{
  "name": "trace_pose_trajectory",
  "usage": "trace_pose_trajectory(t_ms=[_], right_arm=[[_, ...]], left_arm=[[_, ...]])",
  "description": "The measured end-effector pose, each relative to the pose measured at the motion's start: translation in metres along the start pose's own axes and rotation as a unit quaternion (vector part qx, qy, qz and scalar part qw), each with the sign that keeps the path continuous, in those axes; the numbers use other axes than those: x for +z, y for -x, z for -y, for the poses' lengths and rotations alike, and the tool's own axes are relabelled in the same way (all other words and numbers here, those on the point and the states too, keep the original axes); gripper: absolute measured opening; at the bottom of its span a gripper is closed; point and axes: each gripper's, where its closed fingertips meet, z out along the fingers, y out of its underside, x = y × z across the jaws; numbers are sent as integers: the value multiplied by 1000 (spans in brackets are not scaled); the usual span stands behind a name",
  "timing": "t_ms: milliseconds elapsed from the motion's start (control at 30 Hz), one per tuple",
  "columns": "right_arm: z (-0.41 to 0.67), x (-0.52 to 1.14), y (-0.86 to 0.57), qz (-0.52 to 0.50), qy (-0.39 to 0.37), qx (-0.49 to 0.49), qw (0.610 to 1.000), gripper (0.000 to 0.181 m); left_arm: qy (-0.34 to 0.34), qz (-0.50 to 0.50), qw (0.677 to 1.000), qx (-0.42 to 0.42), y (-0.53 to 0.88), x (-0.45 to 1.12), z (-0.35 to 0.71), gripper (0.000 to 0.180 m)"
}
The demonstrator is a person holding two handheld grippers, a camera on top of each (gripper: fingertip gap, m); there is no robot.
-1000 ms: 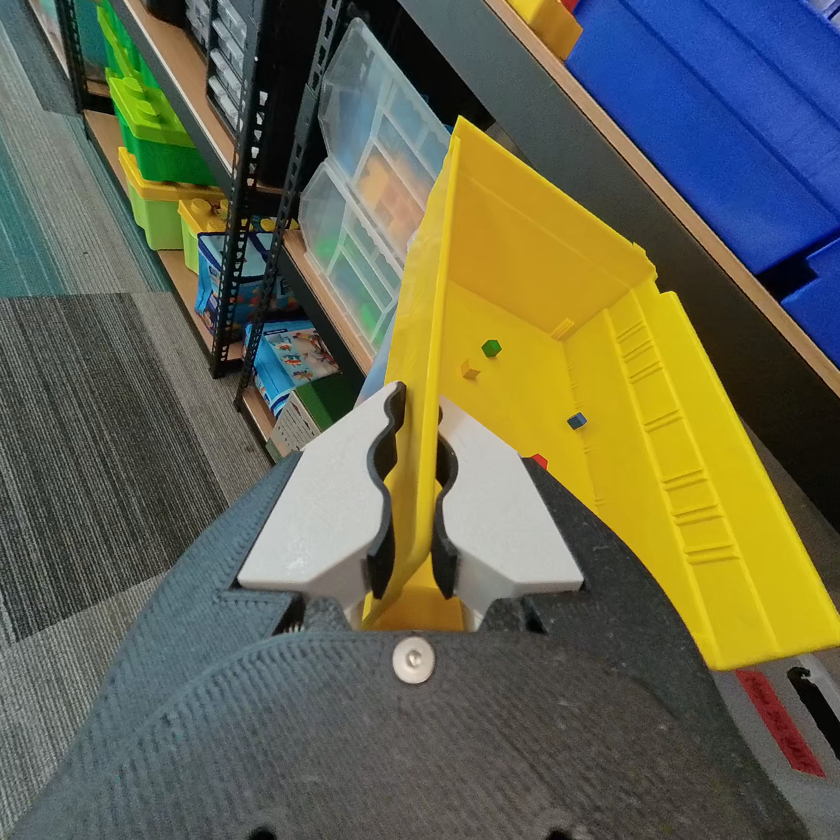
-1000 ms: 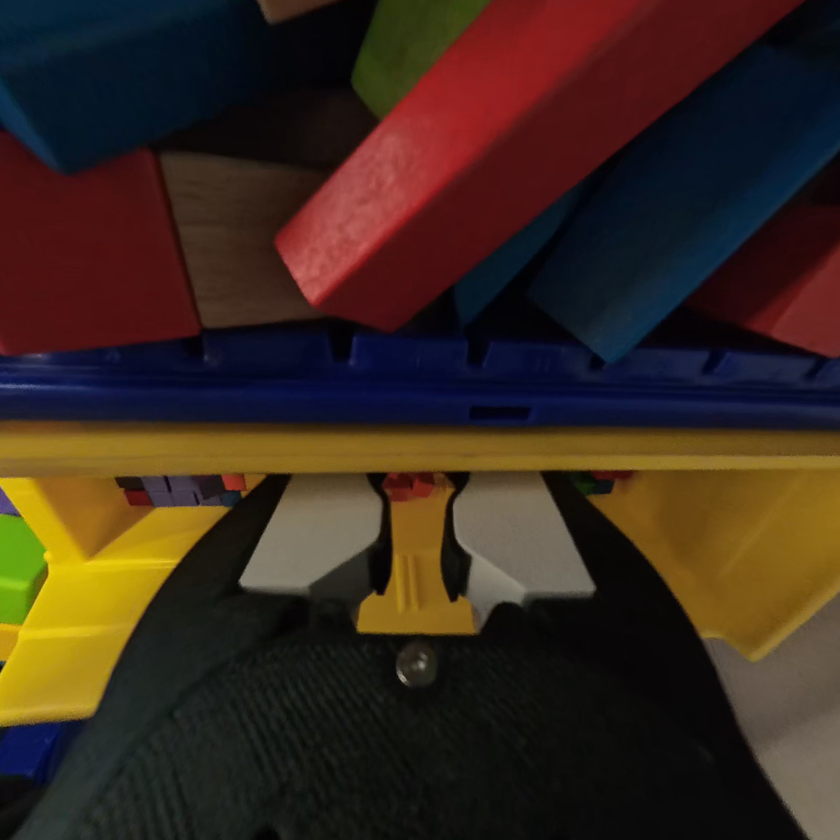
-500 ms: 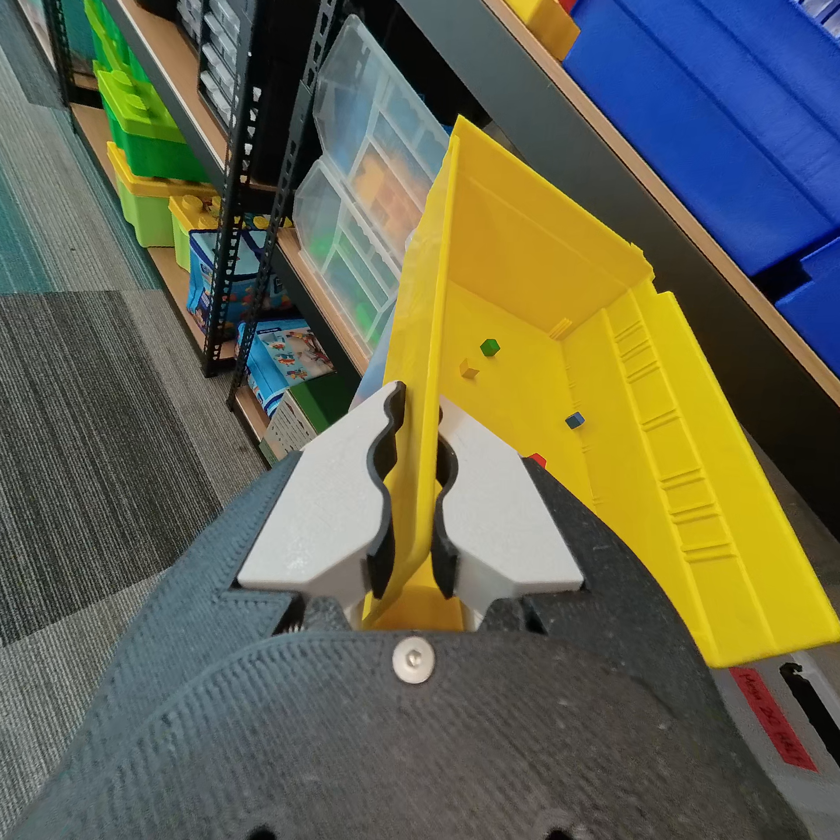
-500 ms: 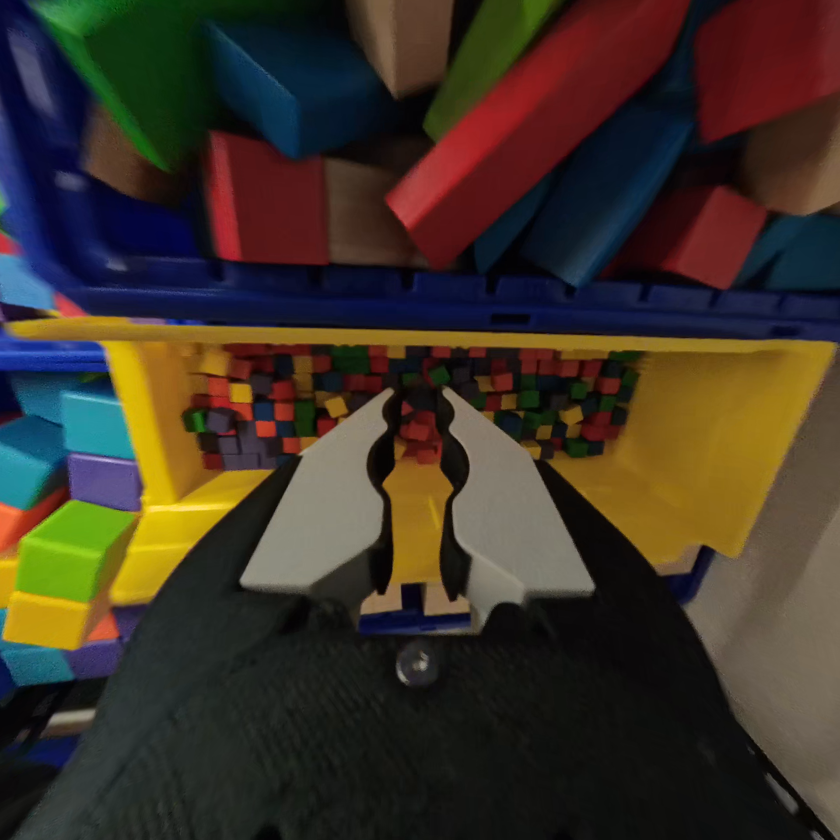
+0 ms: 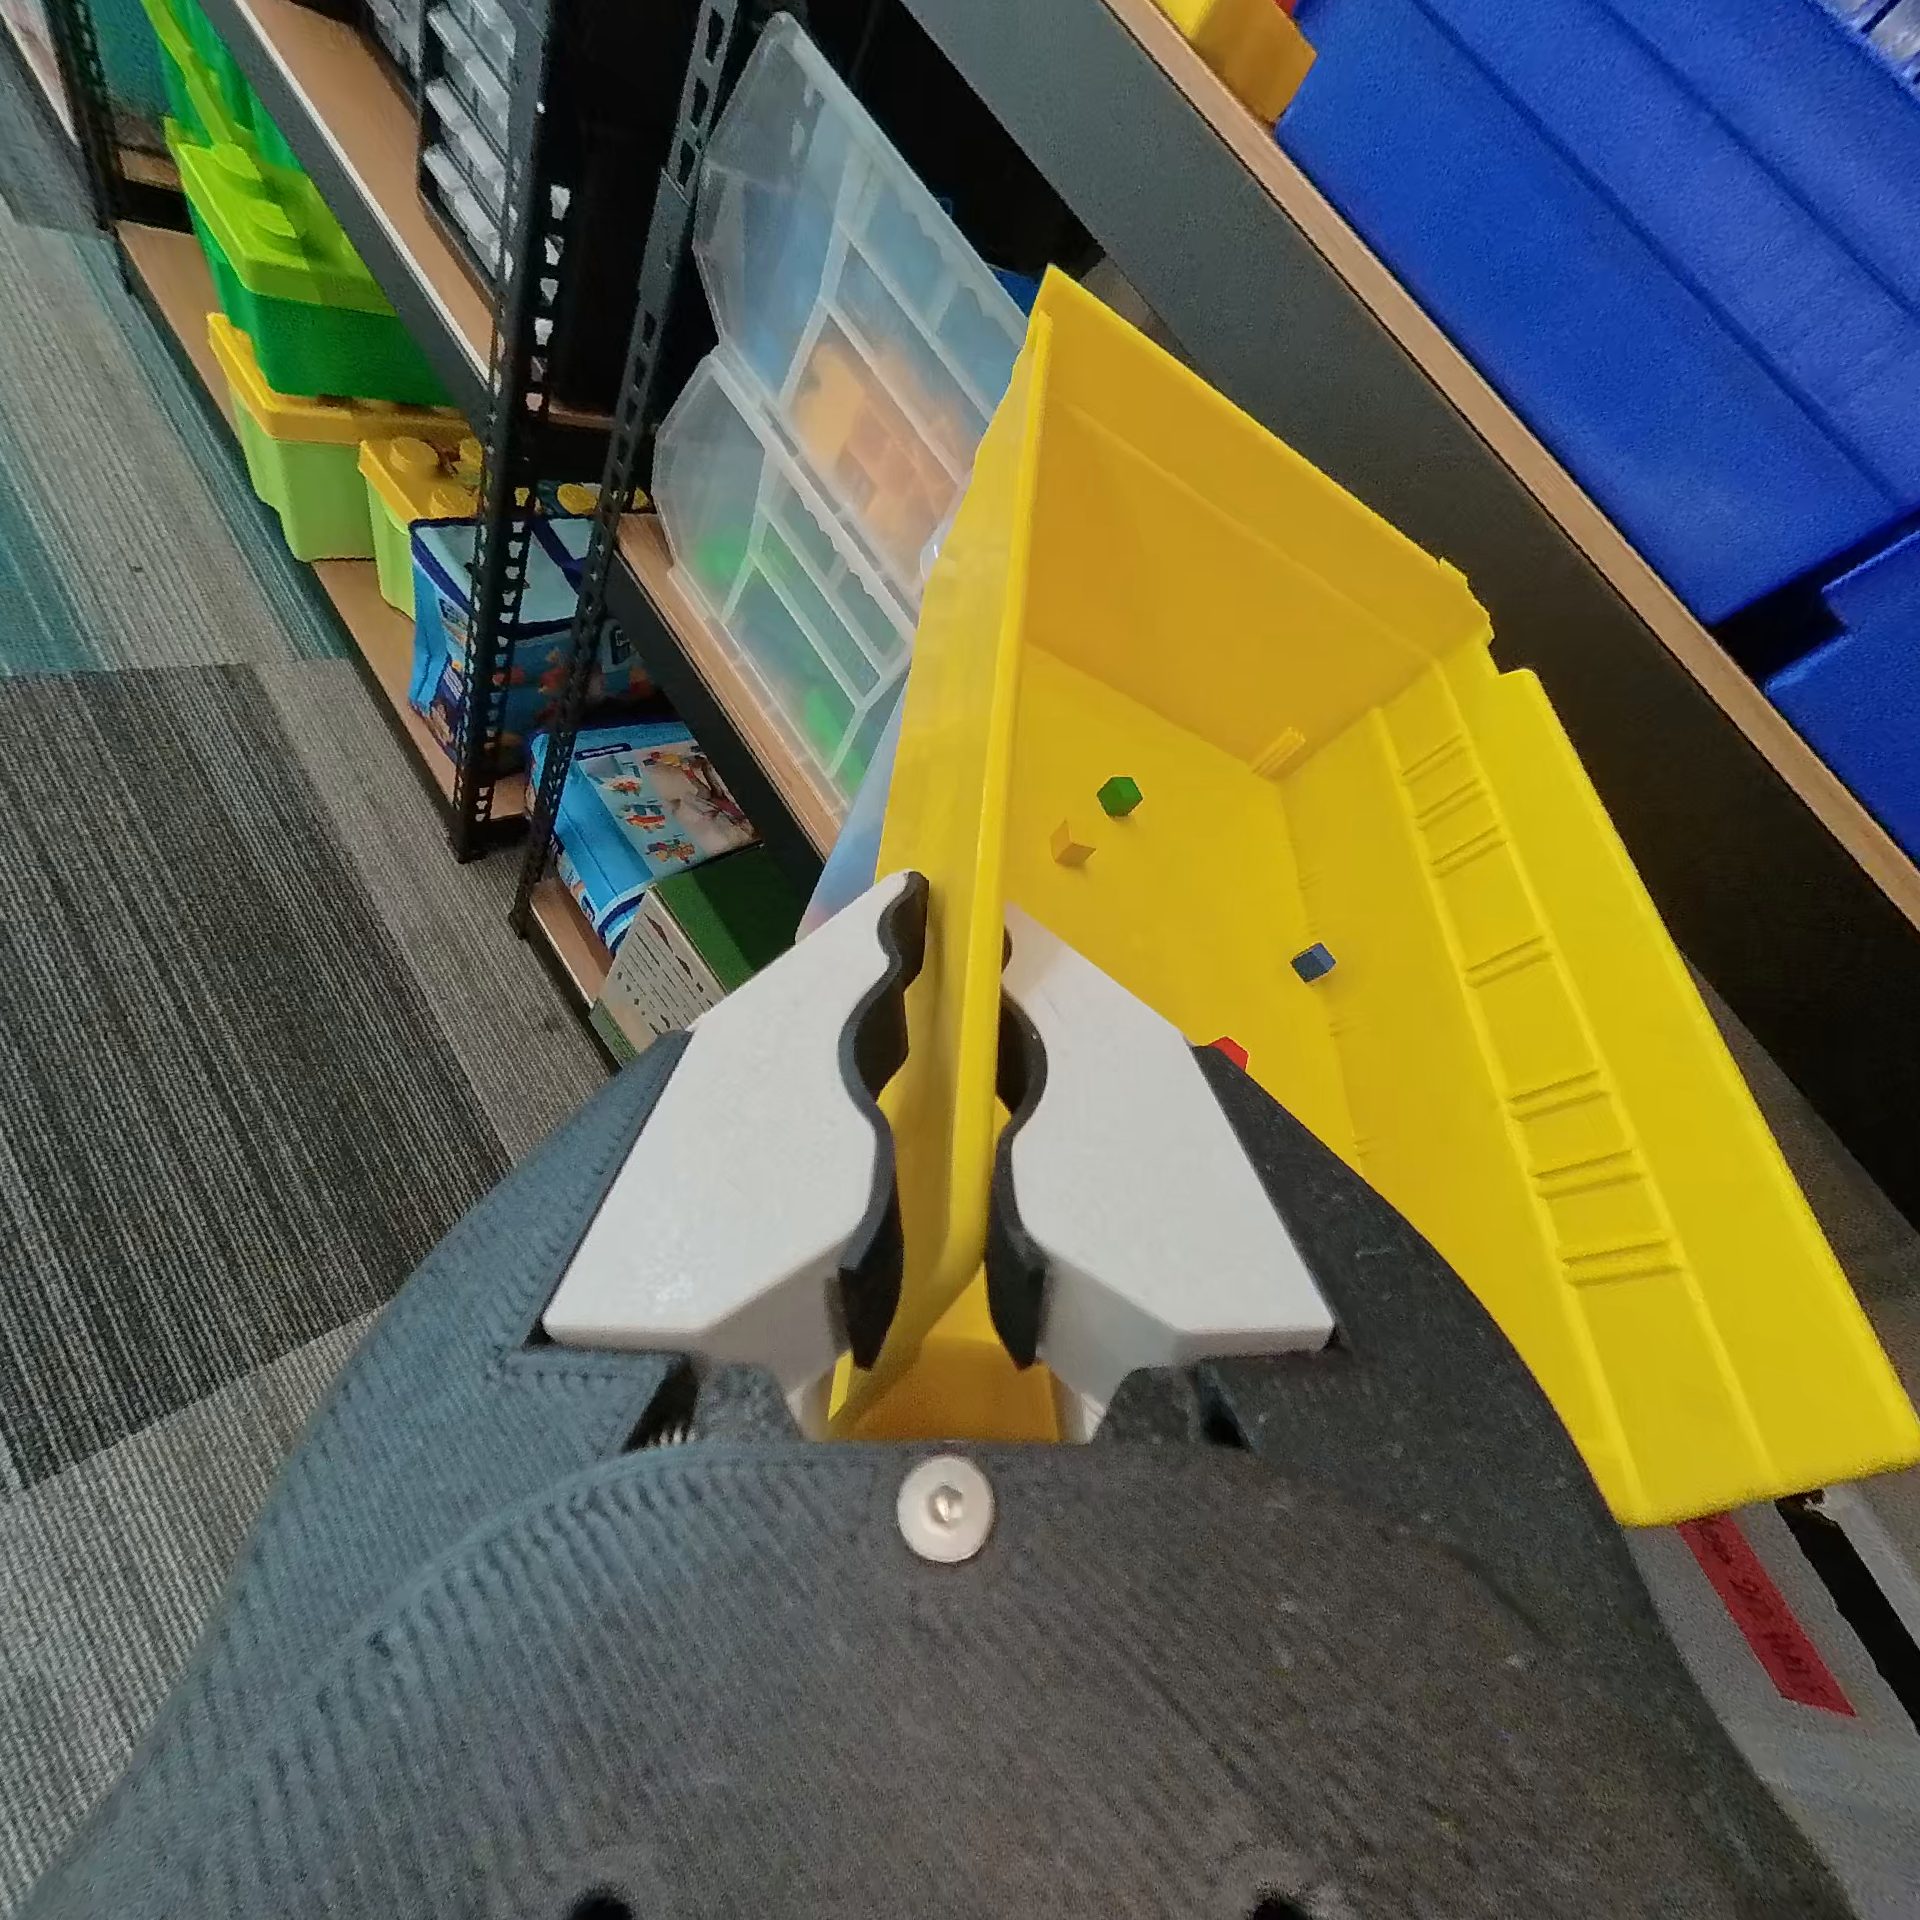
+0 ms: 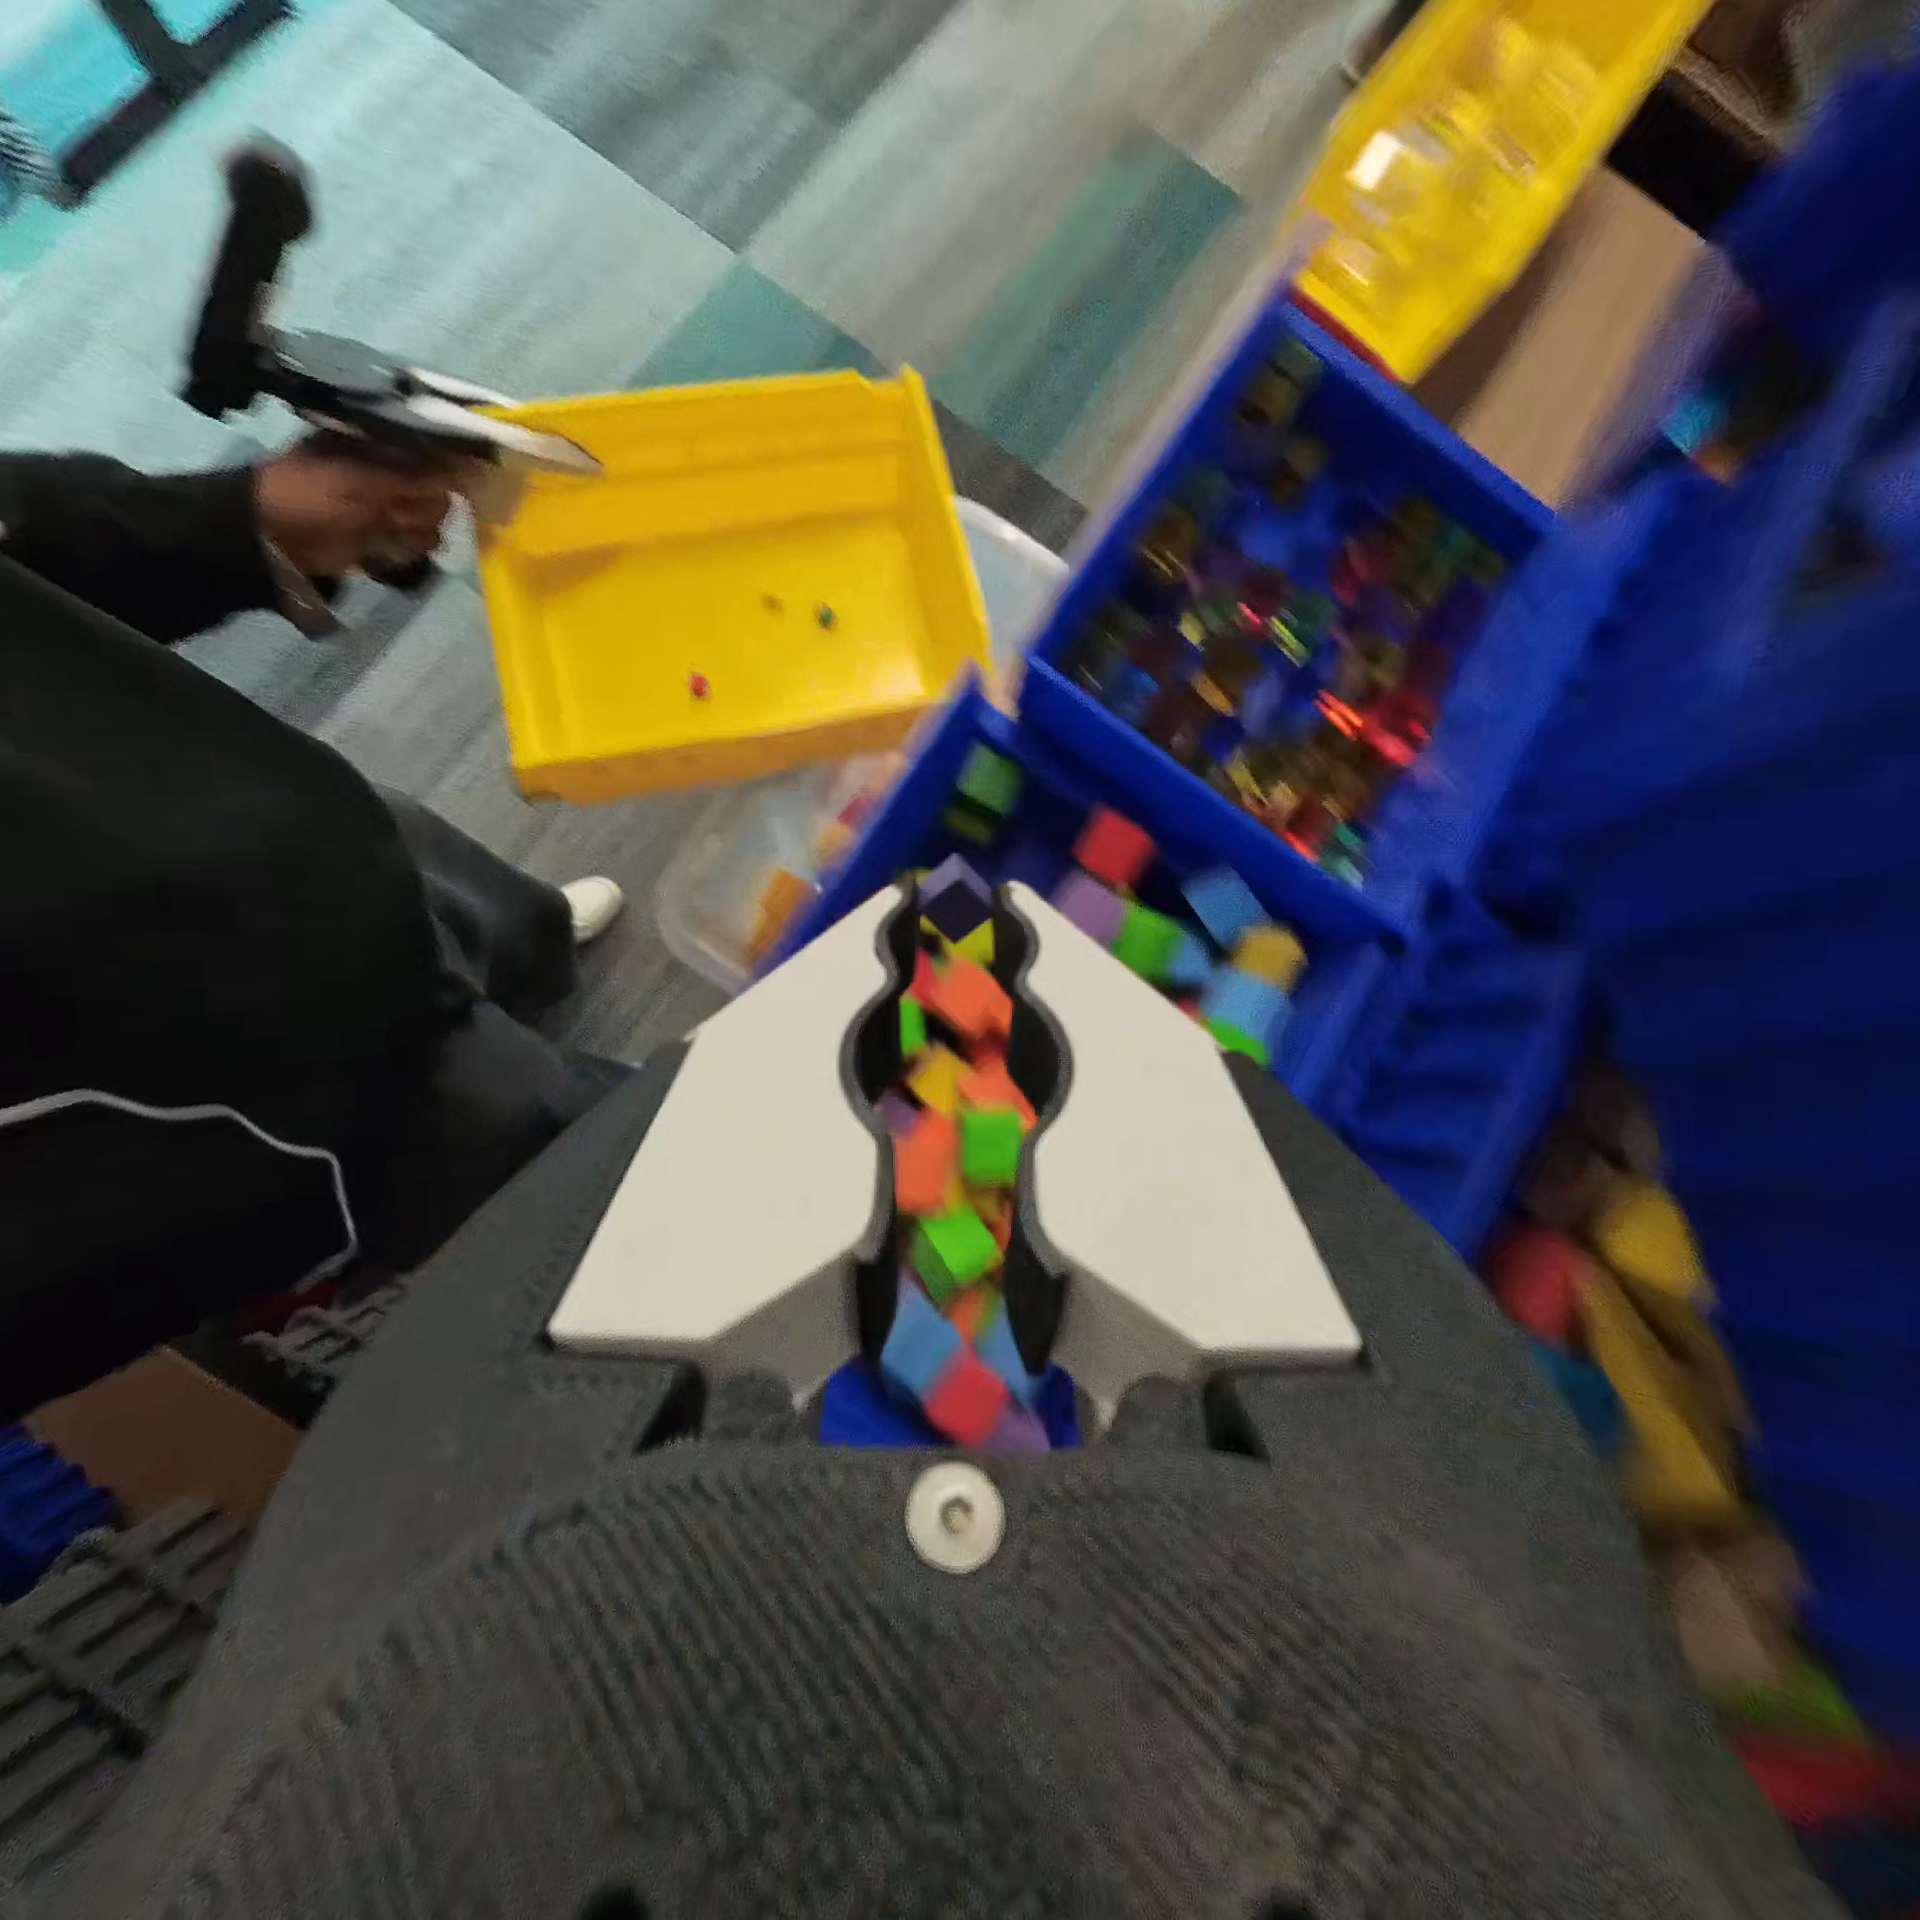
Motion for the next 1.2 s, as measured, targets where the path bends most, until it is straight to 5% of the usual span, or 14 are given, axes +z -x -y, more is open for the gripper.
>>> trace_pose_trajectory(t_ms=[400, 667, 1033, 1200], right_arm=[[69, 236, 214, 191, -74, 82, 975, 13], [32, 326, 205, 47, 3, -13, 999, 13], [13, 361, 219, 39, 34, -35, 998, 13], [15, 346, 213, 36, 17, 4, 999, 41]], left_arm=[[-18, -17, 1000, -15, 10, -14, 14, 1], [-19, -12, 1000, -7, 22, -29, 23, 1], [-3, -21, 1000, -6, 18, -35, 19, 1], [3, -25, 1000, -9, 16, -32, 17, 1]])
